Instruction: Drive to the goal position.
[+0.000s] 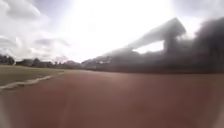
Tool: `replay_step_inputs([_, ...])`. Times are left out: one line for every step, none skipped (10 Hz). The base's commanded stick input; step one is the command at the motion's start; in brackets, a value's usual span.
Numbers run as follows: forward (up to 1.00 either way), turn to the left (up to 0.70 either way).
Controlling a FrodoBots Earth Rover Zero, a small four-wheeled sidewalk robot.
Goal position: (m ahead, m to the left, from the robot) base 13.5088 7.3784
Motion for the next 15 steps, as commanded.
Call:
replay_step_inputs([0.70, 0.00])
replay_step_inputs([0.70, 0.00])
replay_step_inputs([0.70, 0.00])
replay_step_inputs([0.70, 0.00])
replay_step_inputs([0.70, 0.00])
replay_step_inputs([0.70, 0.00])
replay_step_inputs([0.70, 0.00])
replay_step_inputs([0.70, 0.00])
replay_step_inputs([0.70, 0.00])
replay_step_inputs([0.70, 0.00])
replay_step_inputs([0.70, 0.00])
replay_step_inputs([0.70, 0.00])
replay_step_inputs([0.70, 0.00])
replay_step_inputs([0.70, 0.00])
replay_step_inputs([0.70, 0.00])
